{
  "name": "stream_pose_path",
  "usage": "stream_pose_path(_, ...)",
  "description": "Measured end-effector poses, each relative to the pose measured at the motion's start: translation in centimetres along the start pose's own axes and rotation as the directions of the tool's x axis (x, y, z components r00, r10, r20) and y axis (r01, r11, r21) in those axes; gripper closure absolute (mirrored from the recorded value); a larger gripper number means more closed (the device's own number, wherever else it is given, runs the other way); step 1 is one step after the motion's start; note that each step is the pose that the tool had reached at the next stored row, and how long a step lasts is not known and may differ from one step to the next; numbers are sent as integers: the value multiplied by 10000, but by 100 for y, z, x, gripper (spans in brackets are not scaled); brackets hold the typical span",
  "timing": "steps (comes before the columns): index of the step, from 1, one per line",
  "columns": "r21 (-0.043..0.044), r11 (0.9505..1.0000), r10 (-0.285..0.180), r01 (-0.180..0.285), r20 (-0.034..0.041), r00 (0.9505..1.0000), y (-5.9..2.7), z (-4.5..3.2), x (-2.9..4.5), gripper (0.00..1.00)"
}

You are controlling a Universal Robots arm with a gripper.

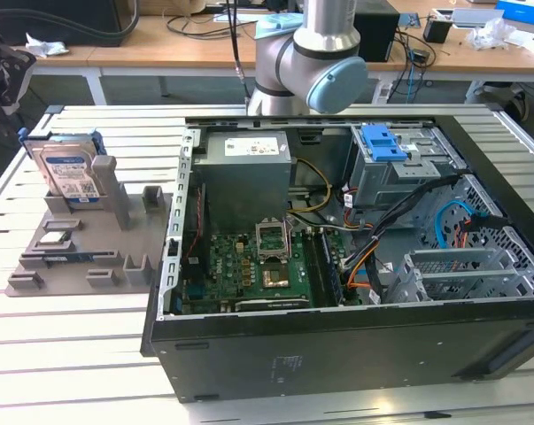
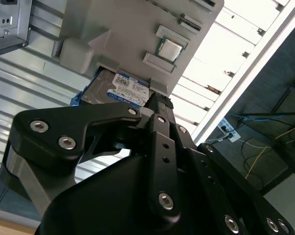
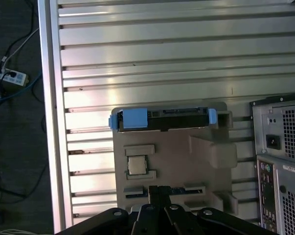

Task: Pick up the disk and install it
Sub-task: 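Pick up the disk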

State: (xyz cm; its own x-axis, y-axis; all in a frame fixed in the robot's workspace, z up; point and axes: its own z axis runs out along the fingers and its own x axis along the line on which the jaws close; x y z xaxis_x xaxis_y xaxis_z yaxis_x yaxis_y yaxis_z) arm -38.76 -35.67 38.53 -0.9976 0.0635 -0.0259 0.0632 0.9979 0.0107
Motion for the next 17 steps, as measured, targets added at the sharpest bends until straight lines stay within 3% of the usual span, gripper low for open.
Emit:
stream_pose_path(5, -25, 9953, -964, 964, -9, 9953, 0, 0, 0, 89)
stream_pose_path(10, -46, 9851, -1722, 1721, -15, 9851, 0, 0, 0, 89)
stream_pose_path(12, -56, 9790, -2039, 2039, -17, 9790, 0, 0, 0, 89)
stream_pose_path(16, -82, 9547, -2975, 2974, -21, 9547, 0, 0, 0, 89)
stream_pose_path(17, -86, 9507, -3101, 3101, -21, 9507, 0, 0, 0, 89)
